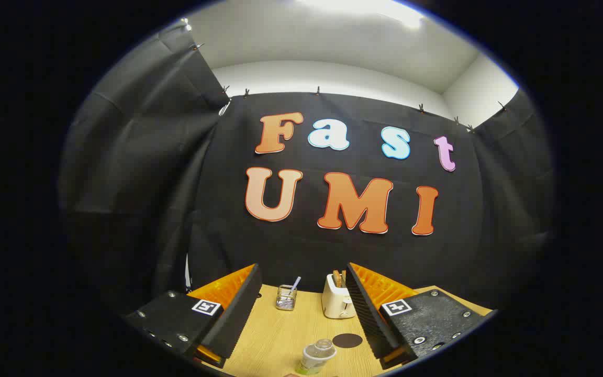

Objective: Take the bottle from table, then pour the juice into the cup, finally place the bottle on the coaster

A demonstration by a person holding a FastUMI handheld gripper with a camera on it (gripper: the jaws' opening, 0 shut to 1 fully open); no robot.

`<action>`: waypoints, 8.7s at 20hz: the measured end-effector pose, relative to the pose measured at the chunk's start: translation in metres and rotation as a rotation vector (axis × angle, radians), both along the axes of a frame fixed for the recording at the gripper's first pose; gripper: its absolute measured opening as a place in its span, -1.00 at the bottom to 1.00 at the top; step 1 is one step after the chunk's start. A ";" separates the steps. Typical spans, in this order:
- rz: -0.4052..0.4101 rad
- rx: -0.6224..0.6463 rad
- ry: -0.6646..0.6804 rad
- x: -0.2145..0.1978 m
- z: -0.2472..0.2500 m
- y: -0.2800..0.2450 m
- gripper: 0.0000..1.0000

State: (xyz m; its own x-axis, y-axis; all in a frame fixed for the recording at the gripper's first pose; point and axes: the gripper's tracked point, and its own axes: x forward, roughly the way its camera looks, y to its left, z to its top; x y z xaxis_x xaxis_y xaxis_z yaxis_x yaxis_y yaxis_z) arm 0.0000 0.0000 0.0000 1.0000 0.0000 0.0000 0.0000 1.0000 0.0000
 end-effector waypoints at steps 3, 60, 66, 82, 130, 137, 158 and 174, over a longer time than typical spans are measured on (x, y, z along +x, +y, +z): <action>-0.002 -0.011 -0.003 -0.002 0.001 -0.002 0.92; -0.166 0.140 0.283 -0.017 -0.224 -0.028 0.92; -0.146 0.127 0.392 -0.011 -0.275 -0.019 0.92; -0.059 0.146 0.464 0.008 -0.308 -0.007 0.16; -0.220 1.766 0.188 0.042 -0.279 -0.114 0.15; -0.225 1.859 0.177 0.046 -0.273 -0.116 0.15; -0.259 1.935 0.166 0.049 -0.259 -0.129 0.15; -0.290 2.011 0.124 0.050 -0.247 -0.142 0.15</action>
